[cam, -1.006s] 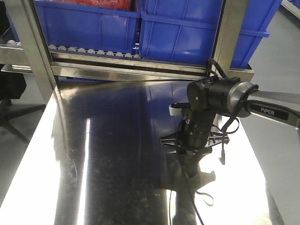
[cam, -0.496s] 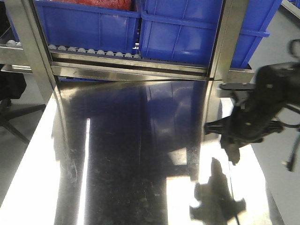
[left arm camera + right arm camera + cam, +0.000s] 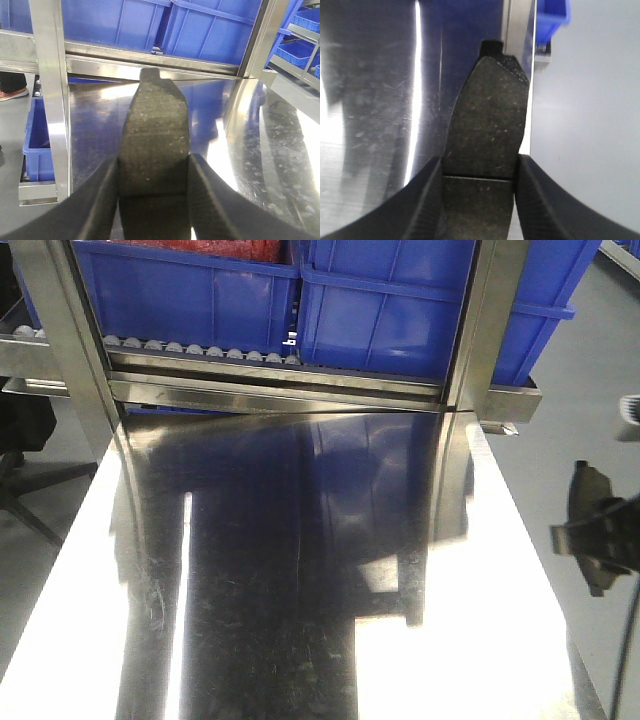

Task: Move and align brake pads A on conveyor
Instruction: 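Lift the grasped brake pad off the table with the right gripper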

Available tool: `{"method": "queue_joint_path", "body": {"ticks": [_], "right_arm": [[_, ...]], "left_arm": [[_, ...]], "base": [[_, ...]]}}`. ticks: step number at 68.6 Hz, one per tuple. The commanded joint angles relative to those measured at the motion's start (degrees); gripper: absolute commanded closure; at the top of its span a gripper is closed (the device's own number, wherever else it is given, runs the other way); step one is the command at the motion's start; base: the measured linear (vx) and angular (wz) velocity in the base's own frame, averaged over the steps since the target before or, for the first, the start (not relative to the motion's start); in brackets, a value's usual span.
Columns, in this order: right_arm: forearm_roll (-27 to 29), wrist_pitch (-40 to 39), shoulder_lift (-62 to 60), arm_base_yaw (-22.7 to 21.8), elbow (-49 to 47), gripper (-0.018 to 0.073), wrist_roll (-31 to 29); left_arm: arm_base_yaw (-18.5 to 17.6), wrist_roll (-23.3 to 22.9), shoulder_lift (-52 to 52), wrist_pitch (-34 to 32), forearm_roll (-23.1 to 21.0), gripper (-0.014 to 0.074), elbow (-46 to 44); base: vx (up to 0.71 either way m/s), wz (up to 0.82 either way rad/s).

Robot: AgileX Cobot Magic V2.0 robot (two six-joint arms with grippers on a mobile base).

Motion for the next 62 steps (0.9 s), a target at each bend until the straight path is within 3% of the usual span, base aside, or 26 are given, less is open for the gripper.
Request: {"method": "queue_joint_path", "body": {"ticks": [1, 14, 33, 62], "right_arm": [[-0.1, -5.3, -7.1, -0.3, 1.1, 0.0561, -1.0], [0.7, -8.6, -21.6, -0.3, 7.5, 0.0561, -3.8], [8.7, -12.4, -41.8, -0.3, 14.2, 0.0561, -12.8], [6.6, -10.9, -50.3, -0.3, 17.9, 0.0561, -13.0]], "left_arm": [[-0.3, 0.0, 0.8, -5.4, 0.3, 0.0603, -1.5], [-0.3, 0.0, 0.8, -5.4, 0.3, 0.0603, -1.5], [-0.3, 0.0, 0.8, -5.4, 0.3, 0.0603, -1.5], [-0.3, 0.0, 0.8, -5.4, 0.3, 0.0603, -1.5]], "base": [[0.0, 0.0], [0.0, 0.0], [0.0, 0.0], [0.0, 0.0]]}}
